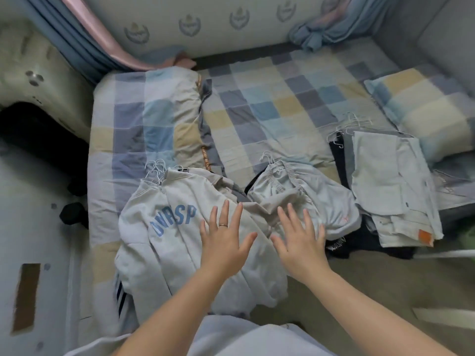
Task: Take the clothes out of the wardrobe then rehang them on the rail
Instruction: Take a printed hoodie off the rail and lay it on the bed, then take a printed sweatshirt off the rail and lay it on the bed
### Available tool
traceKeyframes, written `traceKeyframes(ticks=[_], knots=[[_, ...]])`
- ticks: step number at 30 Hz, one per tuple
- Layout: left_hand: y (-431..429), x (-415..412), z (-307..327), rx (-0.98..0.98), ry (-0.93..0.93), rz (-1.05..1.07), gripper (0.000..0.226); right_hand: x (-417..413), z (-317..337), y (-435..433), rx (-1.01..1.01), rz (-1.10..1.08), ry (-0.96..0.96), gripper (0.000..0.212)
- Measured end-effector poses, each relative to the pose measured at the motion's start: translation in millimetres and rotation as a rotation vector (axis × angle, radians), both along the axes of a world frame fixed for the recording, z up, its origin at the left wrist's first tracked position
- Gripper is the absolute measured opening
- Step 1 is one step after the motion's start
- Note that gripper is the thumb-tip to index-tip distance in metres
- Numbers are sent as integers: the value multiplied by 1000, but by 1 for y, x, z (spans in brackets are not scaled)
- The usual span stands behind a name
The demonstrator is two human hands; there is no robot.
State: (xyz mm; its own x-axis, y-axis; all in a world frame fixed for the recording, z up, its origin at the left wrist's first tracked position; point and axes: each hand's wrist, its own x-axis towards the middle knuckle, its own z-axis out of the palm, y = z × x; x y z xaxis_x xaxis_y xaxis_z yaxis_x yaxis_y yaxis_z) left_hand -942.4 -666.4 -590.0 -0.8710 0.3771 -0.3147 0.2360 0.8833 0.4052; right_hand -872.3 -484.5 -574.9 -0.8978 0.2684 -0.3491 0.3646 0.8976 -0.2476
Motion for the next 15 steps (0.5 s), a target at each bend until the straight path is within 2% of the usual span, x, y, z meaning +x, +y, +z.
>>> traceKeyframes(ticks=[7,15], knots=[[126,90,28,48,45,-224,75,139,23,98,28,-228,74,67],[270,200,46,93,60,-612,74,299,44,192,90,-609,131,67]])
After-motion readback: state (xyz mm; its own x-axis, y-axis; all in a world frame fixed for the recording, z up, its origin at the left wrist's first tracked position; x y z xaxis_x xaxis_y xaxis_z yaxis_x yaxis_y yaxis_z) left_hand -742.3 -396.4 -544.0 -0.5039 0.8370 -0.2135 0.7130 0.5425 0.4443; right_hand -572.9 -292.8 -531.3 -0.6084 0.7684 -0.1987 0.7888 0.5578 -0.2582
